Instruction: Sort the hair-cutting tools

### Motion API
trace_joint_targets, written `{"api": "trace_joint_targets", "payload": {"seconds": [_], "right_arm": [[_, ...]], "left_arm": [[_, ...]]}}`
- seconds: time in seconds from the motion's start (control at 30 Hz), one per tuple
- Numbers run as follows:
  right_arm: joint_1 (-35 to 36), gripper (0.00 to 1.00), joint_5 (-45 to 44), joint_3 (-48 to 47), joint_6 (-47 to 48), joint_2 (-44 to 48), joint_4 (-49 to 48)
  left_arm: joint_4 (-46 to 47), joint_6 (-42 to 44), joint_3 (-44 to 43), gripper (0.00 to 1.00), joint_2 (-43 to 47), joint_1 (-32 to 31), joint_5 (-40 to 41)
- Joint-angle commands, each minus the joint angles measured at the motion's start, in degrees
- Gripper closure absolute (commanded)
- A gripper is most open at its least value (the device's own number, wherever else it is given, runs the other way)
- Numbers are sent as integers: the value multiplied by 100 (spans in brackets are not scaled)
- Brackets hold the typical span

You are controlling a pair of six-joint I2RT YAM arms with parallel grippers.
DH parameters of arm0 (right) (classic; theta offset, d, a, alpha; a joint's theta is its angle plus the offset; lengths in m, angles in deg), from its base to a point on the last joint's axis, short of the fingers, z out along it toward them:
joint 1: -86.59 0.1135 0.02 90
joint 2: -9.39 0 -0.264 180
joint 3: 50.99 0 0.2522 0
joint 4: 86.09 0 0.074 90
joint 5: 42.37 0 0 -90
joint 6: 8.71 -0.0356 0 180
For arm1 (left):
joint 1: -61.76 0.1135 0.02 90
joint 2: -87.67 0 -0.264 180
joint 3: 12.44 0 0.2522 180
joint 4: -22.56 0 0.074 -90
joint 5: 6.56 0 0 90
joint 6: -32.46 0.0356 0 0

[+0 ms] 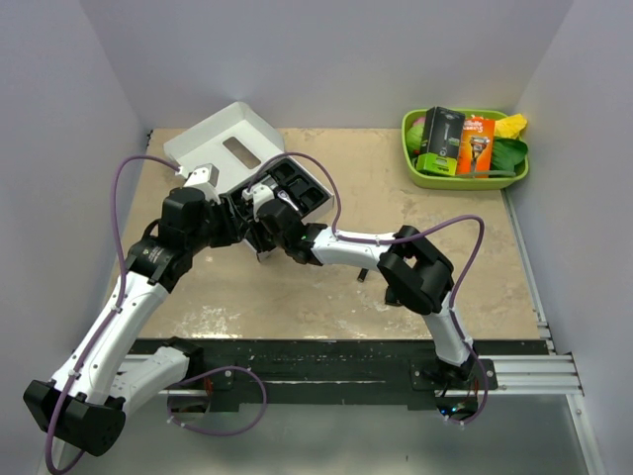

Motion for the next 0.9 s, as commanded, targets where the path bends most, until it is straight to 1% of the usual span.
{"api": "trace_joint_targets", "payload": {"seconds": [0.0,0.03,0.07,0.17,0.2,0.47,0.87], "right_arm": [[9,64,7,-130,38,346,-208],[9,67,7,-157,29,328,-191],[9,79,-2,-183,29,311,-190],[9,97,-46,-315,20,214,-112],[9,100,-46,-385,29,188,-68],[9,100,-98,-482,46,144,-94],[9,100,-134,-737,99,-304,-59]], "left_arm": [[185,117,2,57,62,28,-3],[176,117,-7,57,71,28,-3],[176,117,-7,57,71,28,-3],[167,117,-24,57,71,28,-12],[167,126,-24,57,71,28,-12],[150,152,-33,57,63,28,-3],[132,196,-95,57,45,28,5]]}}
